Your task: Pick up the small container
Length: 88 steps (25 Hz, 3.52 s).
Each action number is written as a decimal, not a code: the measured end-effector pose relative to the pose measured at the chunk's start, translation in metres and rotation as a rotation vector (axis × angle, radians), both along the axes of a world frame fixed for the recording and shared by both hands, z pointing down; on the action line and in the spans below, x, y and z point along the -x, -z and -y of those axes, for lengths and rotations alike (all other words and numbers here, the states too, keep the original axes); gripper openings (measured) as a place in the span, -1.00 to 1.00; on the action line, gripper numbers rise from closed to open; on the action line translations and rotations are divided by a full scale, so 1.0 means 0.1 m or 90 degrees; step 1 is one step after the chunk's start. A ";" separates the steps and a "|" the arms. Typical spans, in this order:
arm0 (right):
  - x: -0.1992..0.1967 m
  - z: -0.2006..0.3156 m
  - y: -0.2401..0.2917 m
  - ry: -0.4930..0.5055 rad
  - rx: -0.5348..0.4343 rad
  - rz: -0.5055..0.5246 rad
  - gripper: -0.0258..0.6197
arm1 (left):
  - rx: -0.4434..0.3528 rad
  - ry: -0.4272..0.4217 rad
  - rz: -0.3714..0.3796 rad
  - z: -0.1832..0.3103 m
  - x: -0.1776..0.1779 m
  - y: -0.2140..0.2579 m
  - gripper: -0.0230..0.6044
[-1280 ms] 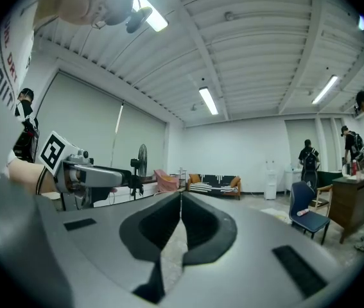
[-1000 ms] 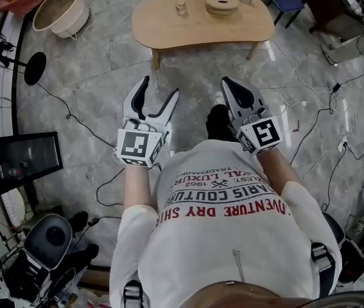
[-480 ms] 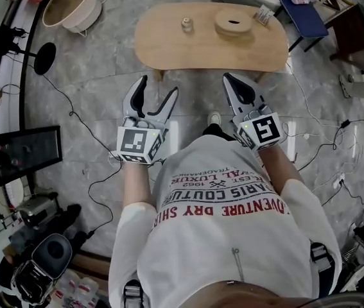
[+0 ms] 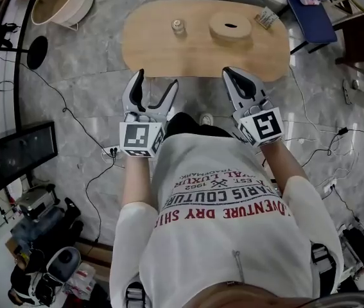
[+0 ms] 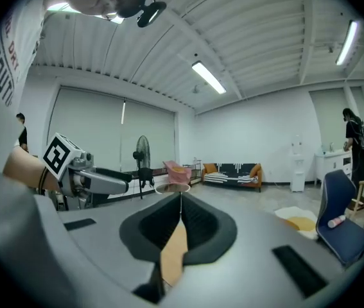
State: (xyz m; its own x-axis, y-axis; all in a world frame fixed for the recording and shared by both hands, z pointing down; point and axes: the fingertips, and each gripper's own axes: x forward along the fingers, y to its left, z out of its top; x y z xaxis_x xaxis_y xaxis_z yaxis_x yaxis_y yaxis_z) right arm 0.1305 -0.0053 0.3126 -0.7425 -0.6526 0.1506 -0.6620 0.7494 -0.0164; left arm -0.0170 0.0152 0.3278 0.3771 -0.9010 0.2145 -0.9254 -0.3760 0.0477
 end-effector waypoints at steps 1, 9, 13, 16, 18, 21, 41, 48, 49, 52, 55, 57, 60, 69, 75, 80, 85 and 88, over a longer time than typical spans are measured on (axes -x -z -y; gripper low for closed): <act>0.03 0.08 -0.06 0.005 0.005 -0.003 -0.89 | 0.009 -0.001 0.000 0.10 0.01 -0.10 0.20; 0.31 0.96 -0.64 0.002 0.045 -0.041 -0.89 | 0.045 -0.003 -0.007 1.06 0.12 -1.05 0.36; 0.47 1.52 -0.99 -0.017 0.077 -0.049 -0.89 | 0.057 -0.020 0.015 1.61 0.18 -1.58 0.50; 0.58 1.87 -1.32 -0.023 0.100 -0.058 -0.89 | 0.093 -0.044 0.016 1.97 0.21 -2.00 0.51; 0.62 2.09 -1.60 -0.034 0.122 -0.080 -0.89 | 0.110 -0.052 0.012 2.20 0.25 -2.26 0.51; 0.72 2.39 -1.91 -0.054 0.137 -0.058 -0.89 | 0.141 -0.063 0.006 2.44 0.30 -2.64 0.51; 0.81 3.11 -3.78 -0.085 0.199 -0.058 -0.89 | 0.165 -0.147 0.045 3.26 -0.09 -4.55 0.55; 0.78 3.18 -3.90 -0.092 0.207 -0.038 -0.89 | 0.162 -0.160 0.084 3.36 -0.18 -4.77 0.54; 0.79 3.18 -3.92 -0.093 0.210 -0.037 -0.89 | 0.158 -0.158 0.090 3.37 -0.17 -4.77 0.54; 0.80 3.19 -3.96 -0.090 0.213 -0.038 -0.89 | 0.162 -0.157 0.104 3.37 -0.17 -4.79 0.52; 0.81 3.19 -3.96 -0.086 0.217 -0.033 -0.89 | 0.177 -0.124 0.126 3.42 -0.13 -4.83 0.28; 0.82 3.21 -3.94 -0.087 0.220 -0.020 -0.89 | 0.179 -0.106 0.130 3.46 -0.10 -4.83 0.17; 0.81 3.18 -3.97 -0.083 0.221 -0.033 -0.89 | 0.178 -0.102 0.132 3.47 -0.08 -4.82 0.16; 0.83 3.09 -3.82 -0.066 0.213 -0.049 -0.89 | 0.180 -0.143 0.109 3.35 -0.08 -4.44 0.16; 0.83 3.02 -3.29 -0.061 0.183 -0.039 -0.89 | 0.154 -0.142 0.104 3.28 0.00 -3.68 0.16; 0.76 2.95 -2.81 -0.065 0.190 -0.059 -0.89 | 0.130 -0.133 0.113 3.16 0.05 -2.94 0.16; 0.79 2.86 -2.19 -0.061 0.167 -0.076 -0.89 | 0.095 -0.113 0.084 3.06 0.20 -2.12 0.16; 0.78 2.80 -1.78 -0.058 0.141 -0.055 -0.89 | 0.070 -0.101 0.097 3.02 0.28 -1.65 0.16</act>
State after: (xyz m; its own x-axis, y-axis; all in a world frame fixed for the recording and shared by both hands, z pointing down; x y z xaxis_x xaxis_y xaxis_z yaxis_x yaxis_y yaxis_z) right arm 0.0522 -0.2851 0.4907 -0.6604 -0.6602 0.3578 -0.7325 0.6712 -0.1137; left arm -0.0446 -0.2868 0.4929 0.4676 -0.8014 0.3729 -0.8549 -0.5173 -0.0397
